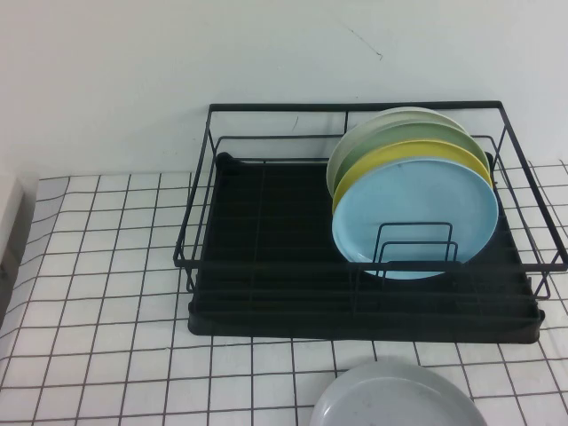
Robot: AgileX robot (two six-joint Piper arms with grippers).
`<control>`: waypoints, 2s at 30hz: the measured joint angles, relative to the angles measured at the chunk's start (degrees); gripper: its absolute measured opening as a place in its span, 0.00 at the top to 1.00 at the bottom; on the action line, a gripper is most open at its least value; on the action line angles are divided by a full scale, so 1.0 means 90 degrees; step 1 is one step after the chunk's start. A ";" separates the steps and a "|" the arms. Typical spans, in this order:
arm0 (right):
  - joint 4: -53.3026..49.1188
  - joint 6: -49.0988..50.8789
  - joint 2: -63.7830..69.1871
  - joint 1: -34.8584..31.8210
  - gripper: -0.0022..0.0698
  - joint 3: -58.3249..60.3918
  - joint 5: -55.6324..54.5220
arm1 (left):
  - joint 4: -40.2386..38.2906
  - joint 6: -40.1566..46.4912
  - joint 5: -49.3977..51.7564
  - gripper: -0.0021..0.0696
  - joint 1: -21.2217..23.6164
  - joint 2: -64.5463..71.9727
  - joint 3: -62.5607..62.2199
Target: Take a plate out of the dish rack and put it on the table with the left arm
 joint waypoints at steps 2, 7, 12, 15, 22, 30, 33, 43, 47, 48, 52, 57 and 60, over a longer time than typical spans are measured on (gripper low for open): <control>0.0000 0.0000 0.0000 0.0000 0.97 0.0000 0.0000 | 0.0000 0.0000 0.0000 0.98 0.0000 0.0000 0.0000; 0.0000 0.0000 0.0000 0.0000 0.97 0.0000 0.0000 | 0.0000 0.0000 0.0000 0.98 0.0000 0.0000 0.0000; 0.0000 0.0000 0.0000 0.0000 0.97 0.0000 0.0000 | 0.0000 0.0000 0.0000 0.98 0.0000 0.0000 0.0000; 0.0000 0.0000 0.0000 0.0000 0.97 0.0000 0.0000 | 0.0000 0.0000 0.0000 0.98 0.0000 0.0000 0.0000; 0.0000 0.0000 0.0000 0.0000 0.97 0.0000 0.0000 | 0.0000 0.0000 0.0000 0.98 0.0000 0.0000 0.0000; 0.0000 0.0000 0.0000 0.0000 0.97 0.0000 0.0000 | 0.0000 0.0000 0.0000 0.98 0.0000 0.0000 0.0000; 0.0000 0.0000 0.0000 0.0000 0.97 0.0000 0.0000 | 0.0000 0.0000 0.0000 0.98 0.0000 0.0000 0.0000; 0.0000 0.0000 0.0000 0.0000 0.97 0.0000 0.0000 | -0.0618 0.0000 -0.0094 0.98 0.0000 0.0000 0.0012; 0.0000 0.0000 0.0000 0.0000 0.97 0.0000 0.0000 | -0.2424 0.0000 -0.0383 0.98 0.0000 0.0000 0.0026; 0.0000 0.0000 0.0000 0.0000 0.97 0.0000 0.0000 | -0.2910 0.0000 -0.0478 0.98 0.0000 0.0000 0.0026; 0.0000 0.0000 0.0000 0.0000 0.97 0.0000 0.0000 | -0.3952 -0.0012 -0.0796 0.98 0.0000 0.0000 0.0026; 0.0000 0.0000 0.0000 0.0000 0.97 0.0000 0.0000 | -0.4548 -0.0012 -0.1061 0.98 0.0000 0.0000 0.0026; 0.0000 0.0000 0.0000 0.0000 0.97 0.0000 0.0000 | -0.4742 0.0057 -0.0868 0.98 0.0000 0.0000 0.0012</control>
